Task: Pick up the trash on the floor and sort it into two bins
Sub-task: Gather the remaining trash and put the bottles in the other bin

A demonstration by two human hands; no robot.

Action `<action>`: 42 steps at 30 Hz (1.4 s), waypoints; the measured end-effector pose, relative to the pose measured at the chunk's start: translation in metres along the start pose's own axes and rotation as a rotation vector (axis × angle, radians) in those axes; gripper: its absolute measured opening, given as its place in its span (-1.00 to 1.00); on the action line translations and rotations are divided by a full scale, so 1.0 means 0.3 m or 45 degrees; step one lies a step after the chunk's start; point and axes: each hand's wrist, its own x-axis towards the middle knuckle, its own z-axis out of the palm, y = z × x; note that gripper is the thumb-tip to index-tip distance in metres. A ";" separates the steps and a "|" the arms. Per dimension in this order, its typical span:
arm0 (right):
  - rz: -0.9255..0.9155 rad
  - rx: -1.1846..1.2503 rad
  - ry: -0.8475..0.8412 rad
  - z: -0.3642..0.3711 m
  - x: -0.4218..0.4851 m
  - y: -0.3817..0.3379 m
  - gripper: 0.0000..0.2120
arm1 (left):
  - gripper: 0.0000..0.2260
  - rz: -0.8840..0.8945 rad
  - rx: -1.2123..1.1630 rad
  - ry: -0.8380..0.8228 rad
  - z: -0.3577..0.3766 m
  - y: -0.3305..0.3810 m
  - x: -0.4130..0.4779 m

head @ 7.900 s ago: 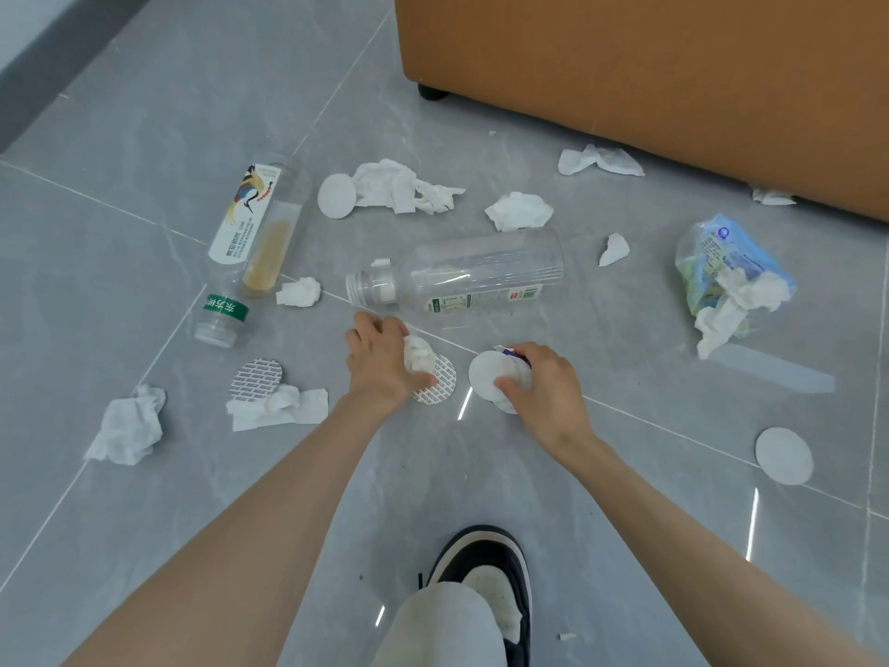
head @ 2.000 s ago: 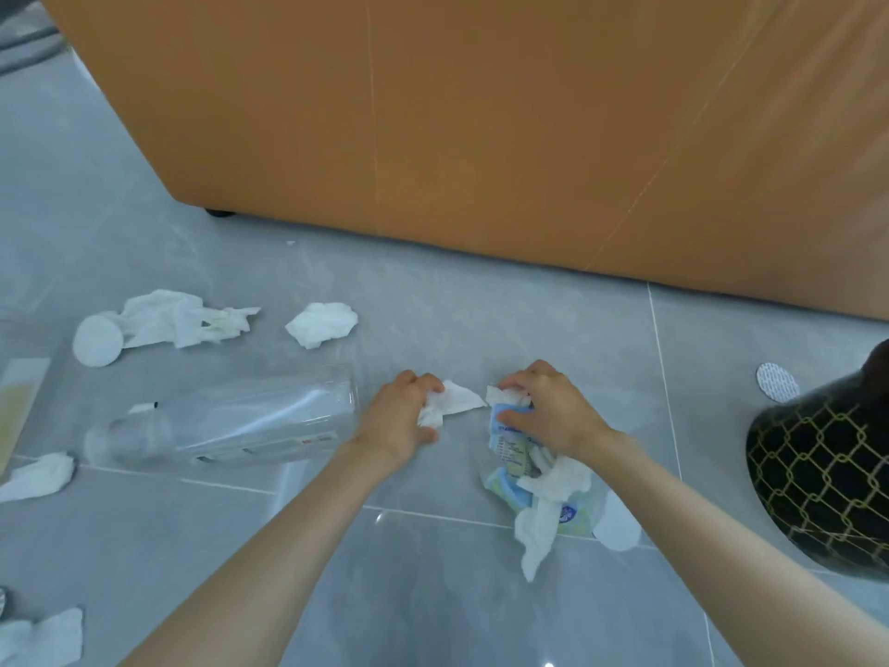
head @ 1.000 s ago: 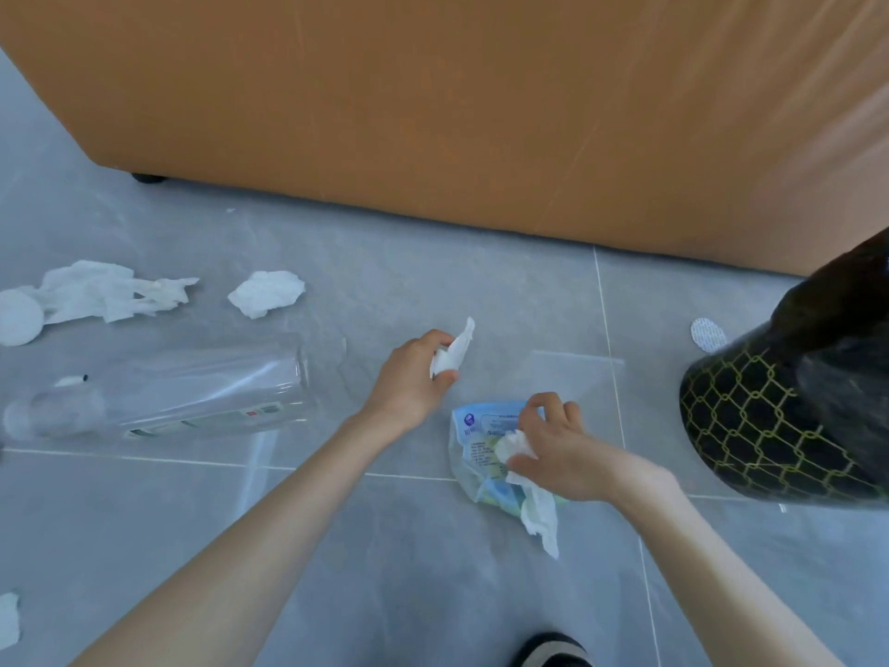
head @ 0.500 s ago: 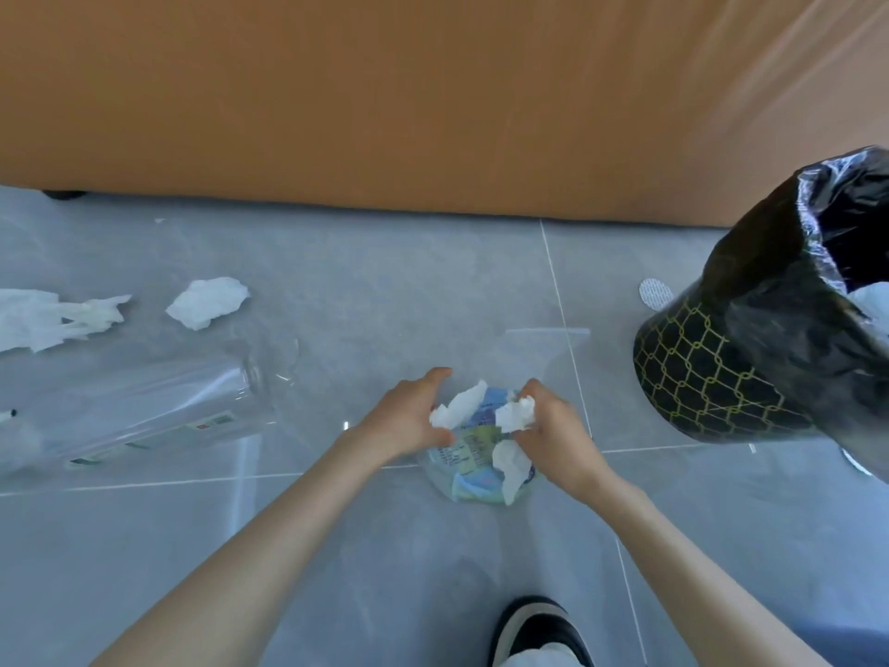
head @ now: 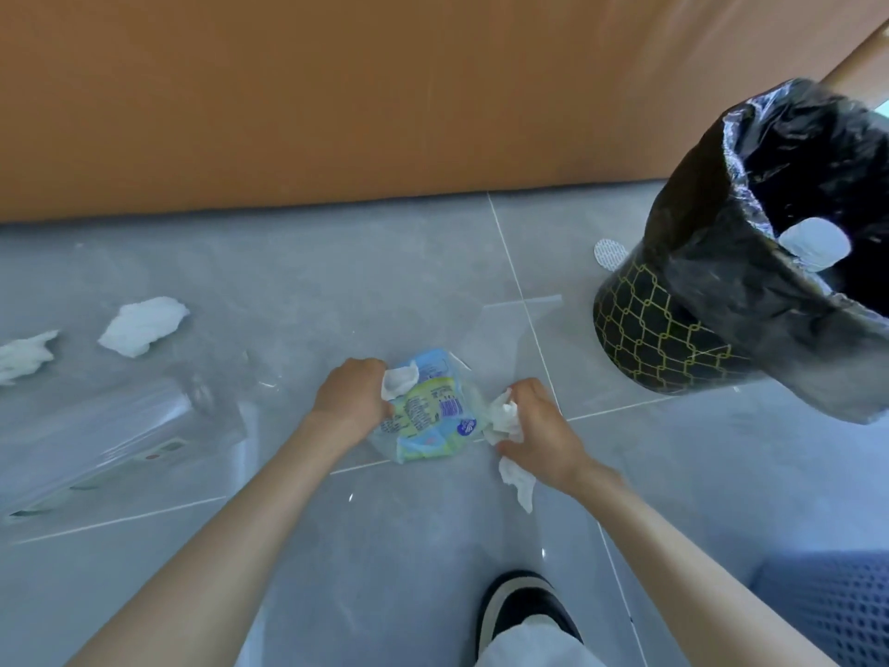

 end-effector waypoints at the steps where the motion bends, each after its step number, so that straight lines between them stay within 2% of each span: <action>1: 0.025 -0.061 0.010 0.001 0.004 -0.003 -0.62 | -0.73 -0.005 -0.003 -0.006 -0.017 -0.002 0.007; 6: 0.142 -0.266 0.011 -0.001 0.012 -0.018 -0.59 | -0.79 0.020 -0.182 -0.029 -0.109 0.078 0.026; 9: 0.199 -0.112 0.024 -0.025 -0.015 -0.023 -0.59 | -0.81 0.048 -0.486 -0.007 -0.157 0.166 0.030; 12: 0.296 0.124 0.202 -0.125 -0.062 -0.038 -0.72 | -0.90 0.126 -0.724 -0.026 -0.213 0.267 0.016; 15: 0.349 0.313 0.363 -0.281 -0.126 -0.071 -0.72 | -0.96 0.279 -0.848 -0.007 -0.297 0.375 -0.020; 20: 0.271 0.454 0.580 -0.546 -0.271 -0.126 -0.69 | -0.97 0.597 -0.979 0.054 -0.441 0.579 -0.125; 23: 0.247 0.452 0.744 -0.671 -0.390 -0.131 -0.66 | -0.90 0.758 -0.988 -0.012 -0.476 0.701 -0.191; 26: 0.297 0.511 0.902 -0.756 -0.526 -0.106 -0.72 | -0.90 0.842 -0.975 -0.111 -0.463 0.826 -0.252; 29: 0.389 0.505 1.031 -0.819 -0.657 -0.066 -0.73 | -0.92 0.914 -0.934 -0.228 -0.424 0.970 -0.318; 31: 0.484 0.478 1.104 -0.844 -0.741 -0.026 -0.66 | -0.88 0.950 -0.918 -0.308 -0.384 1.056 -0.372; 34: 0.616 0.504 1.201 -0.849 -0.891 0.044 -0.57 | -0.89 1.025 -0.820 -0.375 -0.302 1.160 -0.458; 36: 0.698 0.524 1.246 -0.839 -0.994 0.091 -0.59 | -0.90 1.091 -0.757 -0.424 -0.244 1.217 -0.514; 40: 0.848 0.574 1.392 -0.799 -1.163 0.179 -0.62 | -0.79 1.164 -0.639 -0.507 -0.126 1.332 -0.605; 42: 0.884 0.590 1.364 -0.758 -1.203 0.213 -0.61 | -0.74 1.172 -0.497 -0.488 -0.063 1.381 -0.627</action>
